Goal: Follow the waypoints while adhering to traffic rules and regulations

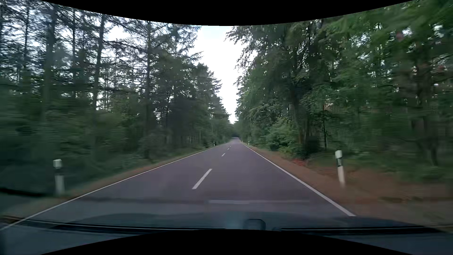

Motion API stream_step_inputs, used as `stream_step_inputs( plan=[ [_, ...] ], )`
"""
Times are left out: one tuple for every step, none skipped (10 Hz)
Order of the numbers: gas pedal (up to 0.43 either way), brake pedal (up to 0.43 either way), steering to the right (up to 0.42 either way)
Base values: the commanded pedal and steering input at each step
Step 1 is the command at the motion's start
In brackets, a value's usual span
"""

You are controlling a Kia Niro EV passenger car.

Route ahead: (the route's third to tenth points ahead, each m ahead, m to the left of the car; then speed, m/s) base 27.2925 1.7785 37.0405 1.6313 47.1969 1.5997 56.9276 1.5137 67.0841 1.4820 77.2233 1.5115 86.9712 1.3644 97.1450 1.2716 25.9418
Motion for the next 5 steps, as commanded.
stream_step_inputs(
  plan=[
    [0.118,0.000,-0.003],
    [0.118,0.000,-0.003],
    [0.118,0.000,-0.003],
    [0.118,0.000,-0.003],
    [0.118,0.000,-0.003]
  ],
)
